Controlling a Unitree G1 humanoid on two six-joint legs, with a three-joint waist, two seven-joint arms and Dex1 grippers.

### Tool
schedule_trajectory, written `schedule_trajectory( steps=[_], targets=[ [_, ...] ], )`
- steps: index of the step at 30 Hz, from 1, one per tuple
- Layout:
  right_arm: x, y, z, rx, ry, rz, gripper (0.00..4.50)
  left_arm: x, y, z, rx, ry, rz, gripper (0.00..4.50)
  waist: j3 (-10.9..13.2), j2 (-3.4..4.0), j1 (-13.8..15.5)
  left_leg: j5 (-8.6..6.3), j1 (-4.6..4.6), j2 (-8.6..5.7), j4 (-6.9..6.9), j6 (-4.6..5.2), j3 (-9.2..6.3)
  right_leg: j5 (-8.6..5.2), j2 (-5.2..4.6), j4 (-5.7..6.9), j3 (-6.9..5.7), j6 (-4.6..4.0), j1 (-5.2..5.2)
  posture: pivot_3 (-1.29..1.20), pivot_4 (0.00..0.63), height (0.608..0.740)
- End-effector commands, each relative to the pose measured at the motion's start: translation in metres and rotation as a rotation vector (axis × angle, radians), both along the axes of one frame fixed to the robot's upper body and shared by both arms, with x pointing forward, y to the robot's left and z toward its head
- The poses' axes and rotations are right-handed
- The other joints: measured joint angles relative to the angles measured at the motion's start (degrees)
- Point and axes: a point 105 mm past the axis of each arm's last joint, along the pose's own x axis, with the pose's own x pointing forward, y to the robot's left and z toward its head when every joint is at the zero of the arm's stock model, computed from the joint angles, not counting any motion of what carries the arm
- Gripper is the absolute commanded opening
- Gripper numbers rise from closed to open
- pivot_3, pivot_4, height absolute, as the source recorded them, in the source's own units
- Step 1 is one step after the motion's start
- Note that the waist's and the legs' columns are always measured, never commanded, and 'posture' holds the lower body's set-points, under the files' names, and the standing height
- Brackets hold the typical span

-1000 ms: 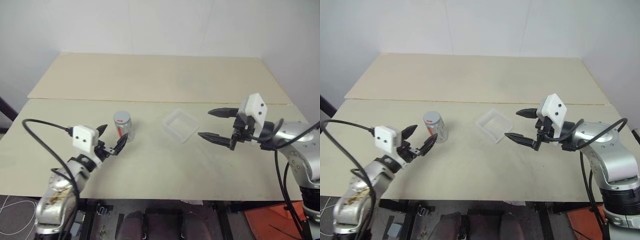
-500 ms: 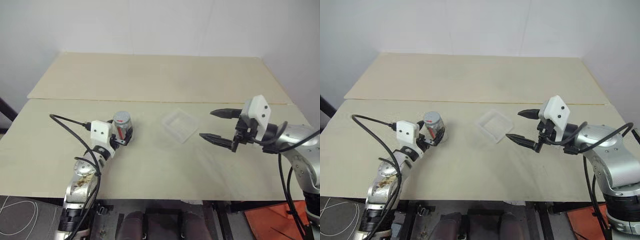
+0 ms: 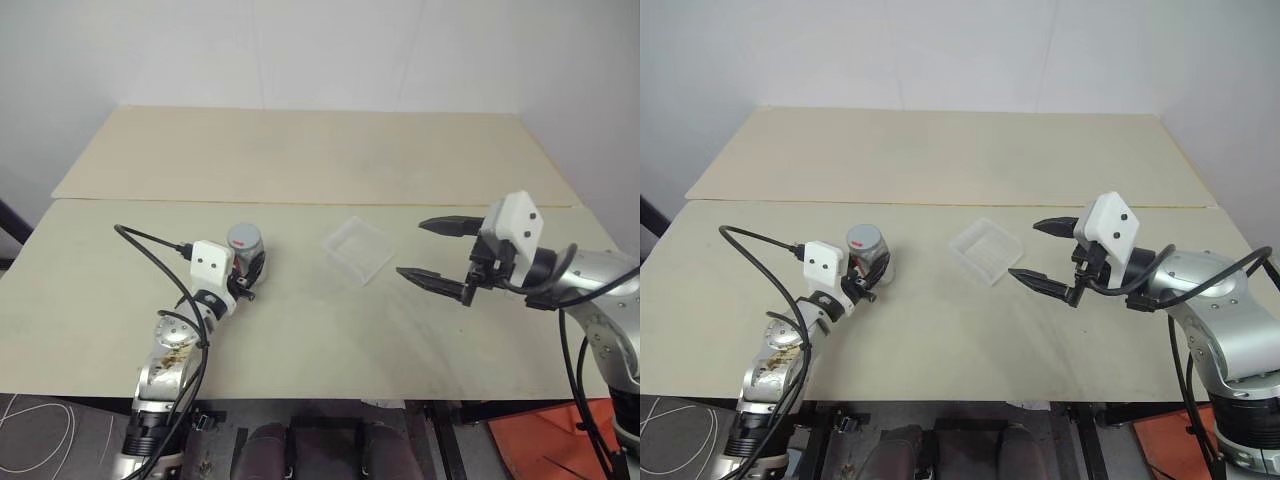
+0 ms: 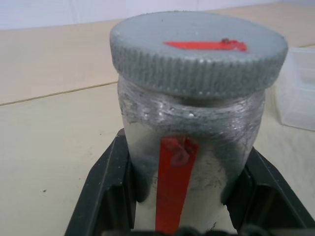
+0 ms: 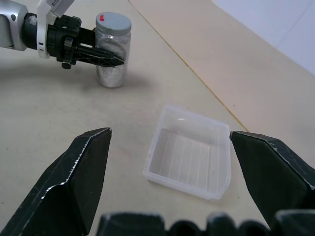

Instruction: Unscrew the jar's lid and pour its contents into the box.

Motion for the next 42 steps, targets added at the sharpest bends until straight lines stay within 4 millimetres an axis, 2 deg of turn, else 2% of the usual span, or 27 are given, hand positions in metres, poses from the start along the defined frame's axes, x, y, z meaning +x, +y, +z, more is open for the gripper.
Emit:
schedule_trajectory(
  steps=[1,4,7,13,19,29,32,35,36,38,42],
  targets=[
    [-0.001,0.02,0.016,0.039,-0.052,0.069,4.5,-0.005,-0.009,0.045,0.002,-0.093,-0.174,1.93,0.0,0.0,-0.1,0.0,0.0,0.0,0.01,0.0,0.0,0.0,0.0,0.01,0.0,0.0,-0.01,0.0,0.15,0.74],
    [0.001,0.041,0.025,0.09,-0.052,0.144,4.5,-0.011,-0.018,0.069,0.008,-0.09,-0.375,1.93,0.0,0.0,-0.2,0.04,0.01,0.0,0.03,-0.06,-0.01,0.0,0.01,0.08,0.0,-0.01,-0.04,0.0,0.15,0.74],
    [0.003,0.062,0.036,0.145,-0.035,0.225,4.5,-0.016,-0.027,0.083,0.02,-0.058,-0.568,1.93,0.0,0.0,-0.3,0.05,0.02,-0.02,0.02,-0.07,-0.02,0.0,0.04,0.08,-0.01,-0.01,-0.03,0.0,0.15,0.74],
    [0.005,0.1,0.061,0.239,0.004,0.35,4.5,-0.022,-0.043,0.1,0.058,-0.028,-0.875,1.93,0.0,0.01,-0.3,0.05,-0.11,-0.04,0.02,-0.07,-0.02,-0.02,0.12,0.09,-0.08,0.01,-0.06,0.0,0.15,0.74],
    [0.007,0.123,0.062,0.229,0.023,0.39,4.5,-0.025,-0.058,0.106,0.105,-0.046,-1.026,1.93,0.0,0.01,-0.4,0.05,-0.21,-0.04,0.01,-0.06,-0.03,-0.02,0.17,0.17,-0.12,0.01,-0.07,0.0,0.15,0.74],
    [0.014,0.133,0.058,0.217,0.053,0.37,4.5,-0.029,-0.061,0.107,0.133,-0.066,-1.07,1.93,0.0,0.01,-1.0,0.06,-0.38,-0.02,0.03,-0.08,-0.06,-0.02,0.18,0.2,-0.14,0.03,-0.19,0.0,0.15,0.74],
    [0.015,0.134,0.054,0.211,0.072,0.372,3.94,-0.03,-0.06,0.108,0.135,-0.07,-1.071,1.93,0.0,0.01,-1.2,0.06,-0.38,-0.02,0.03,-0.08,-0.07,-0.02,0.18,0.2,-0.14,0.03,-0.19,0.0,0.15,0.74],
    [0.015,0.134,0.052,0.213,0.1,0.391,2.91,-0.031,-0.059,0.11,0.139,-0.077,-1.079,1.93,0.0,0.01,-1.2,0.06,-0.38,-0.02,0.02,-0.08,-0.07,-0.02,0.18,0.2,-0.14,0.03,-0.19,0.0,0.15,0.74],
    [0.015,0.134,0.052,0.213,0.103,0.4,2.75,-0.032,-0.059,0.111,0.141,-0.08,-1.088,1.93,0.0,0.01,-1.2,0.06,-0.38,-0.02,0.02,-0.08,-0.07,-0.02,0.18,0.2,-0.14,0.03,-0.19,0.0,0.15,0.74],
    [0.012,0.133,0.053,0.215,0.104,0.453,2.75,-0.034,-0.059,0.112,0.149,-0.082,-1.108,1.93,0.0,0.01,-1.2,0.06,-0.38,-0.02,0.03,-0.07,-0.08,-0.02,0.18,0.2,-0.14,0.03,-0.19,0.0,0.15,0.74],
    [-0.004,0.126,0.063,0.224,0.106,0.683,2.75,-0.048,-0.058,0.115,0.142,-0.063,-1.228,1.93,0.0,0.02,-1.2,0.06,-0.38,-0.03,0.02,-0.07,-0.07,-0.02,0.19,0.19,-0.15,0.03,-0.19,0.0,0.15,0.74]
  ],
)
